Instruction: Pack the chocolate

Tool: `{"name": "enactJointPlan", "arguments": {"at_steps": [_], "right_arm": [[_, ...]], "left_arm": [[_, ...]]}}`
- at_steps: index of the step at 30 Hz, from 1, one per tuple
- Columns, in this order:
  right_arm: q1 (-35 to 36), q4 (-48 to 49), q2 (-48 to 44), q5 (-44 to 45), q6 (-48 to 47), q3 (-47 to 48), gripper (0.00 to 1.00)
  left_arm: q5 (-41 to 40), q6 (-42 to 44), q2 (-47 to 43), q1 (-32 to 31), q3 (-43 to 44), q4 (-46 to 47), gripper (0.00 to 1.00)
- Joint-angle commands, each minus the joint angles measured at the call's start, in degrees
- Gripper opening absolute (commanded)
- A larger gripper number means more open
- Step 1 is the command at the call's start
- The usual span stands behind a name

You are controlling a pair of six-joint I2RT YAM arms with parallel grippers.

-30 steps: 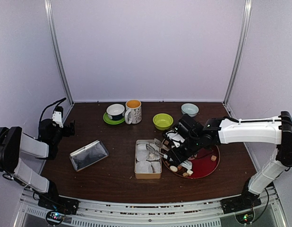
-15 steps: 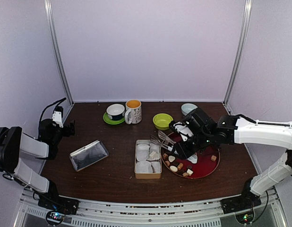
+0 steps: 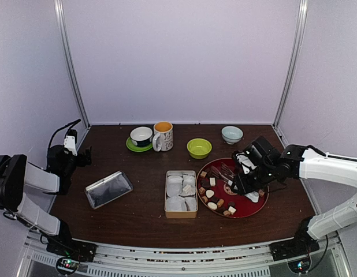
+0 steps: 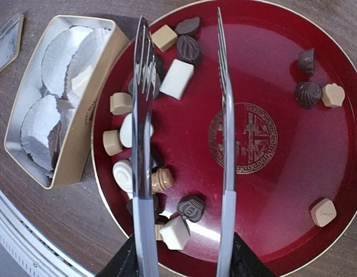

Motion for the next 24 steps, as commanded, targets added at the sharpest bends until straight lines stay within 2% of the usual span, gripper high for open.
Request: {"name": "enactJointPlan", "arguments": {"at_steps": [1, 12, 24], "right_arm": [[-3.2, -2.5, -0.8, -0.3, 3.0, -1.1, 0.46], [-9.6, -4.3, -3.5, -0.5, 4.6, -3.9, 0.47], [-12.8, -4.8, -4.0, -0.6, 5.7, -6.6, 0.47]], "left_arm": [[0.6, 0.6, 0.3, 0.4, -0.3, 3.1, 0.98], [0.6, 0.5, 0.2, 0.5, -0.3, 3.2, 0.98], [0.6, 0.6, 0.3, 0.5, -0.3, 3.2, 0.98]]}}
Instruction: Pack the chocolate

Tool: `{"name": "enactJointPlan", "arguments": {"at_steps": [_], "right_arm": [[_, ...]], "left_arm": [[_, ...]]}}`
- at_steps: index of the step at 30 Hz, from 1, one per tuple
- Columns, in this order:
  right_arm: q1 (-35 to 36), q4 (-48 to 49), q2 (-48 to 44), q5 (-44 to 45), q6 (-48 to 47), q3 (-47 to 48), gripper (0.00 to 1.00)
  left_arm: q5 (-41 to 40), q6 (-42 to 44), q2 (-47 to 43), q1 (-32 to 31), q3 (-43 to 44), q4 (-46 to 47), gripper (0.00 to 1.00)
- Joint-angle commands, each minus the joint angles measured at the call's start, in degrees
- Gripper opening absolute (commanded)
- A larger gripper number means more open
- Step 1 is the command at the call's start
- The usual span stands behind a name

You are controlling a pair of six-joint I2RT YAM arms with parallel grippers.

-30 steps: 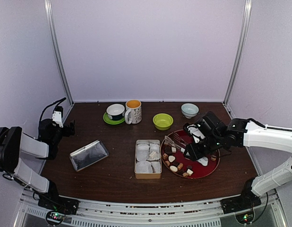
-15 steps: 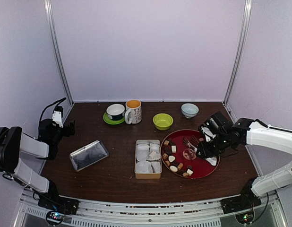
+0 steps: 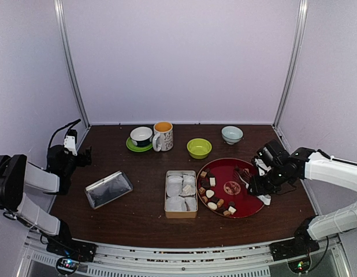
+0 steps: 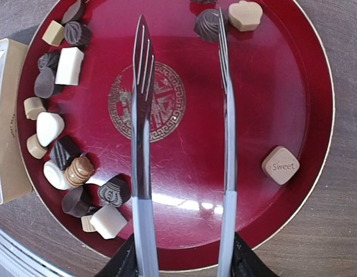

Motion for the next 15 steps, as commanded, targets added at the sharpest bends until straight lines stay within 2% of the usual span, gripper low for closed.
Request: {"name": "enactJointPlan", "arguments": {"at_steps": [1, 7, 15], "right_arm": [[-1.5, 0.2, -0.4, 0.2, 1.2, -0.8, 0.47], [-2.7, 2.5, 0.0, -0.6, 2.0, -2.1, 0.48], [-4.1, 5.1, 7.5, -0.9, 0.9, 1.9, 0.43]], "left_arm": [[0.6, 0.6, 0.3, 0.4, -0.3, 3.2, 0.98], [0.6, 0.6, 0.3, 0.4, -0.3, 3.2, 0.98], [0.6, 0.5, 0.3, 0.5, -0.3, 3.1, 0.98]]}}
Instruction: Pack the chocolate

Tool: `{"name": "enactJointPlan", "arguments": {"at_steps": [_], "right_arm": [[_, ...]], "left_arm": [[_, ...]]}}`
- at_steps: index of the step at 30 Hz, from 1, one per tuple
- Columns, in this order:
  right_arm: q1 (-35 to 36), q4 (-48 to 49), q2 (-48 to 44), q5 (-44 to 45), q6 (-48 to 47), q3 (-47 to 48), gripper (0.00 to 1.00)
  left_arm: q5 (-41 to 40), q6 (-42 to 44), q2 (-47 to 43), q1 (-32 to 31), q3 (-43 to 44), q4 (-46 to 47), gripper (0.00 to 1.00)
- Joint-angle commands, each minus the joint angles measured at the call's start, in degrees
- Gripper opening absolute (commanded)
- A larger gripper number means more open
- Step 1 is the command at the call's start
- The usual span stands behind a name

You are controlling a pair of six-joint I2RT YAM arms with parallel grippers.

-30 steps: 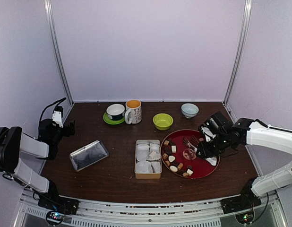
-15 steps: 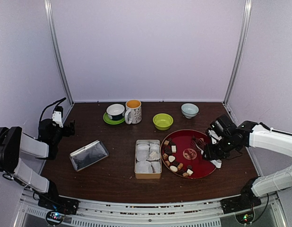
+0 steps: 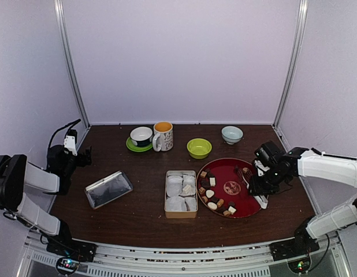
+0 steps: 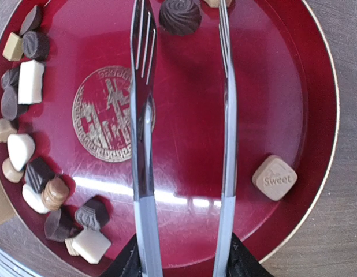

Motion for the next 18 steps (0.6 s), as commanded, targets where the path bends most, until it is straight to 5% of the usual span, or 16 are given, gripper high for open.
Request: {"name": "enactJointPlan", "arguments": {"at_steps": [1, 10, 18], "right_arm": [[-0.8, 3.1, 3.1, -0.2, -0.4, 2.9, 0.42], [-1.4, 3.7, 6.0, -0.1, -1.8, 4.8, 0.42], [-1.5, 3.9, 4.9, -1.6, -1.8, 4.6, 0.27]], "left_arm": [[0.6, 0.6, 0.3, 0.5, -0.3, 3.2, 0.98], [0.6, 0.6, 0.3, 0.4, -0.3, 3.2, 0.98], [0.6, 0.6, 0.2, 0.5, -0.3, 3.2, 0.98]]}}
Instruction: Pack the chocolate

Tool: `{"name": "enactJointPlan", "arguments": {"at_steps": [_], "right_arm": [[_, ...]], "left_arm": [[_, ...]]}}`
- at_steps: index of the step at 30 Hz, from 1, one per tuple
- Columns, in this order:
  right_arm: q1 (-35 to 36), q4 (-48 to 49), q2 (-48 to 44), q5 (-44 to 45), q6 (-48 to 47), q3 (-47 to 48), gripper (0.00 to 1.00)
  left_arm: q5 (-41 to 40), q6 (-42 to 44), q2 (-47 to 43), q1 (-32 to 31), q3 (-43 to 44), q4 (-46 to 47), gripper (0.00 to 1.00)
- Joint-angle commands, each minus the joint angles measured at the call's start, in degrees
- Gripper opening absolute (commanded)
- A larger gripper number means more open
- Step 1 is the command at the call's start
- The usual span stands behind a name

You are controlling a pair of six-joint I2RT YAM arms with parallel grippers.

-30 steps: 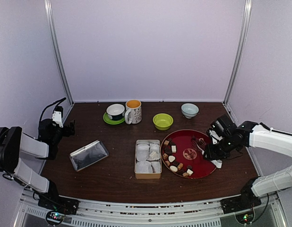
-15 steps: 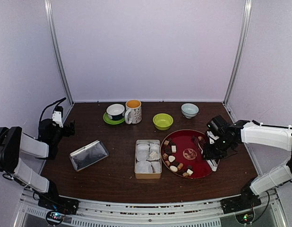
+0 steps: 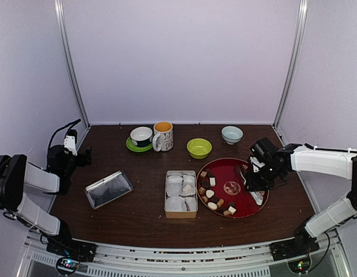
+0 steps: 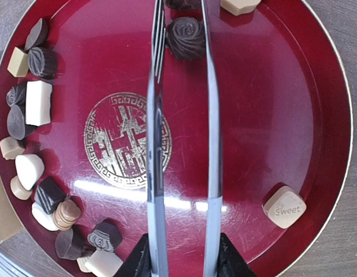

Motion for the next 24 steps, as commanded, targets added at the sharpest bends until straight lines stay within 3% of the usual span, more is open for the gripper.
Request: {"name": "enactJointPlan", "arguments": {"at_steps": [1, 12, 18, 24], "right_arm": [[-0.5, 0.8, -2.7, -0.9, -0.4, 0.7, 0.27], [1.4, 2.7, -11.0, -11.7, -4.1, -0.4, 0.27], [9.0, 10.7, -9.9, -17.6, -3.0, 1.4, 0.25], [17.7, 18.2, -2.1, -20.0, -1.0, 5.3, 0.25]], "left_arm": [[0.6, 0.6, 0.3, 0.5, -0.3, 3.1, 0.98], [0.6, 0.6, 0.3, 0.5, -0.3, 3.1, 0.98], [0.6, 0.6, 0.3, 0.5, -0.3, 3.1, 0.98], [0.6, 0.6, 0.3, 0.5, -0.3, 3.1, 0.98]]}}
